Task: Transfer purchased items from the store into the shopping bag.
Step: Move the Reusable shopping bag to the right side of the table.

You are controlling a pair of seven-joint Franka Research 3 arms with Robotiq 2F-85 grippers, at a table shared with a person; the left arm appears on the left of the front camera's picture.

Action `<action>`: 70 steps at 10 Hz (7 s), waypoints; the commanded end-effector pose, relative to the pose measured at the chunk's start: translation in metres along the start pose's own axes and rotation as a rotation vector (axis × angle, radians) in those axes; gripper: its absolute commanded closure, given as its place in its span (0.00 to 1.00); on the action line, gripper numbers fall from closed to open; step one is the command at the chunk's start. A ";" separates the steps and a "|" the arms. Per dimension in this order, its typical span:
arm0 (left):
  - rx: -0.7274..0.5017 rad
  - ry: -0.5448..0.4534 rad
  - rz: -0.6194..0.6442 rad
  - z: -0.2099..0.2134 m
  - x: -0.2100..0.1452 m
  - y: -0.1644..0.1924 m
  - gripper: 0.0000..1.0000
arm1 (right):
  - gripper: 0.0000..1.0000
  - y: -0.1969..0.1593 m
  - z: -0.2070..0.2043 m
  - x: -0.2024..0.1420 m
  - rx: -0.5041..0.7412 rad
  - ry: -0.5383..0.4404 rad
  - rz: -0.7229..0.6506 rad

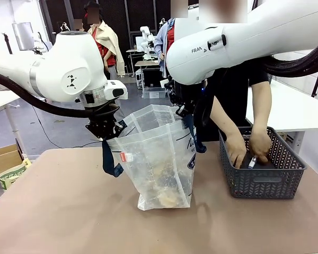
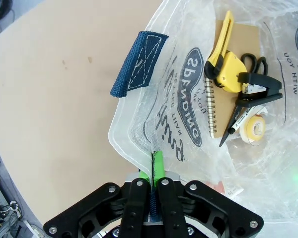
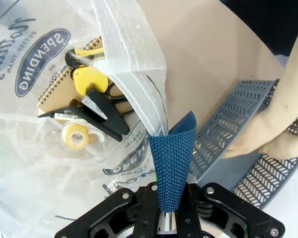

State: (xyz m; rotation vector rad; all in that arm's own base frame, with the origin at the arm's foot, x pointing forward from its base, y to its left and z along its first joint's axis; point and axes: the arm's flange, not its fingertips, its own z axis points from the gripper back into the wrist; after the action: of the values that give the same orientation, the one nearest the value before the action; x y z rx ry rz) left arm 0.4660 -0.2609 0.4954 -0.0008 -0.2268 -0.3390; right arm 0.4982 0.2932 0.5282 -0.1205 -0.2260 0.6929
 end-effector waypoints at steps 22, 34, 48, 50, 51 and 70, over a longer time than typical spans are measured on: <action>0.001 -0.001 0.001 0.001 0.000 0.000 1.00 | 1.00 0.000 0.001 0.000 -0.001 -0.003 0.000; 0.001 -0.001 0.001 0.001 0.000 0.000 1.00 | 1.00 0.000 0.001 0.000 -0.001 -0.003 0.000; 0.001 -0.001 0.001 0.001 0.000 0.000 1.00 | 1.00 0.000 0.001 0.000 -0.001 -0.003 0.000; 0.001 -0.001 0.001 0.001 0.000 0.000 1.00 | 1.00 0.000 0.001 0.000 -0.001 -0.003 0.000; 0.001 -0.001 0.001 0.001 0.000 0.000 1.00 | 1.00 0.000 0.001 0.000 -0.001 -0.003 0.000; 0.001 -0.001 0.001 0.001 0.000 0.000 1.00 | 1.00 0.000 0.001 0.000 -0.001 -0.003 0.000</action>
State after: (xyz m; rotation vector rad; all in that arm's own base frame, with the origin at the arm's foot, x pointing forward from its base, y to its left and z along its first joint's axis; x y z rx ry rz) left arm 0.4660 -0.2609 0.4954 -0.0008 -0.2268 -0.3390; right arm 0.4982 0.2932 0.5281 -0.1206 -0.2255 0.6929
